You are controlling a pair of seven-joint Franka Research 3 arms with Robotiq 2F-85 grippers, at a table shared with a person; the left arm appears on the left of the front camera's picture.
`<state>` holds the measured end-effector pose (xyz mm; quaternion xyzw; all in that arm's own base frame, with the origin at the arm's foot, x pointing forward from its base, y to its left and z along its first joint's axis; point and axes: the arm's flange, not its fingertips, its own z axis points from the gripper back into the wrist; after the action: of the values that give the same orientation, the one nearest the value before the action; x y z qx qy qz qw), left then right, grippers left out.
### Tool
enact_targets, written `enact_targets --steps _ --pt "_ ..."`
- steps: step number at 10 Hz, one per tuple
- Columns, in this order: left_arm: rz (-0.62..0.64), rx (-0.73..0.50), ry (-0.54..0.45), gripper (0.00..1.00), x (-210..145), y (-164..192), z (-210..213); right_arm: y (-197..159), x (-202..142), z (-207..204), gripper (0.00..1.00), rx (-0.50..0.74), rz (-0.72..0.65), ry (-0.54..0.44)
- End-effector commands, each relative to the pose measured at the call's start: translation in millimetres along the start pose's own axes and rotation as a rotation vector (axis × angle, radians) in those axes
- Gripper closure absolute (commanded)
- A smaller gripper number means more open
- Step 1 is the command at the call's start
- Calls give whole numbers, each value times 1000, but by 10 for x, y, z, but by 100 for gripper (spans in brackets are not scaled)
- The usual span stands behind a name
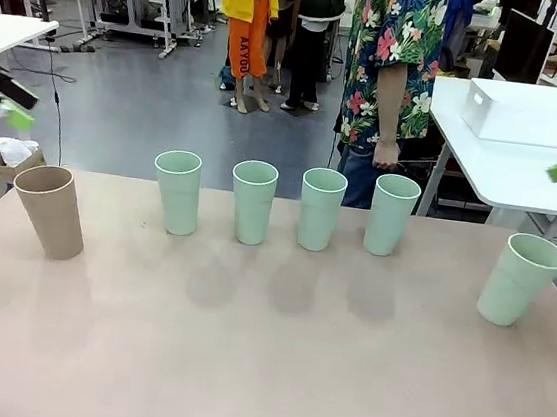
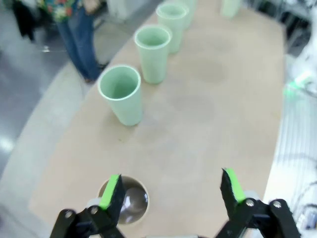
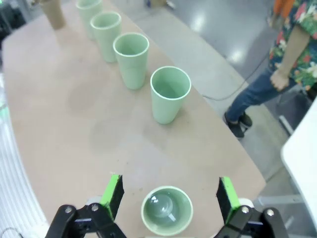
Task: Stack the cups and store them in the basket.
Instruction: Pick up two Reusable plastic cups , one in each hand.
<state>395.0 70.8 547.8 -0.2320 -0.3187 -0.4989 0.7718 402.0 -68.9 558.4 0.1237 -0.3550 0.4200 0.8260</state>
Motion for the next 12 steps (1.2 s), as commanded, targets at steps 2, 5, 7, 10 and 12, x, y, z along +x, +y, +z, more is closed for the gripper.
enact_targets --steps 2,5,7,10,12 --pt "-85 -80 -127 0 -422 276 289 -259 -474 255 0 115 50 -145" --pt "-60 -44 -240 0 -736 257 439 -428 -932 495 0 115 23 -268" --pt "-18 -21 -291 0 -852 155 279 -476 -1087 596 0 92 28 -344" --pt "-17 -9 -342 0 -838 -107 180 -457 -1058 536 0 83 33 -369" --pt "-10 -9 -343 0 -785 -193 108 -459 -1070 534 0 86 23 -372"
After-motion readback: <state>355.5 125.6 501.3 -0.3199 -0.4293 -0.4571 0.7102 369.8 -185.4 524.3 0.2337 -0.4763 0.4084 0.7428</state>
